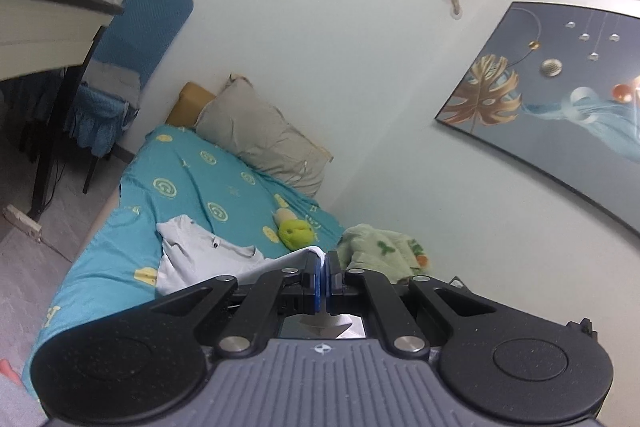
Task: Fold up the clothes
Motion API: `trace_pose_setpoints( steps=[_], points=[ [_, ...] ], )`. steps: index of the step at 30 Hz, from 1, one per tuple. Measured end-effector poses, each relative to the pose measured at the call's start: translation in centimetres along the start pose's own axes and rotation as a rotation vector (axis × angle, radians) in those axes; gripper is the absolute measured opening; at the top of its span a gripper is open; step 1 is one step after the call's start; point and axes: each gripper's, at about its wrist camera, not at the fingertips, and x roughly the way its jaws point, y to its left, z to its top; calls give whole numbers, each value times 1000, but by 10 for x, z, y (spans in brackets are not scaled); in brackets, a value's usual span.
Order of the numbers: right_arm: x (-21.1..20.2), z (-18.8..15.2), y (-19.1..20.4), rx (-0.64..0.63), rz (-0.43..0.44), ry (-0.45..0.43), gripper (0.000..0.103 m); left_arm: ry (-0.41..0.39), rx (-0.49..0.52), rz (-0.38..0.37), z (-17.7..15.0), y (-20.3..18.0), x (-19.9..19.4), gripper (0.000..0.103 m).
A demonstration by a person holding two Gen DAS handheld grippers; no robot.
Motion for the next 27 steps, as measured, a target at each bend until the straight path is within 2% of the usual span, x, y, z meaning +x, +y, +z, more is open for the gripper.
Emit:
trace_pose_setpoints(
  steps=[3,8,14,21,27],
  points=[
    [32,10,-13,22,-37,21,11,34,-16,35,3,14,34,2],
    [97,25,-33,44,-111,67,11,83,-16,116,10,52,115,2],
    [171,41,-55,10,-199,100,11,138,73,206,10,87,210,3],
    [246,44,-89,-61,-303,163,11,223,118,302,-18,146,302,3],
    [289,33,-112,-146,-382,219,11,333,104,369,-45,199,352,3]
  ],
)
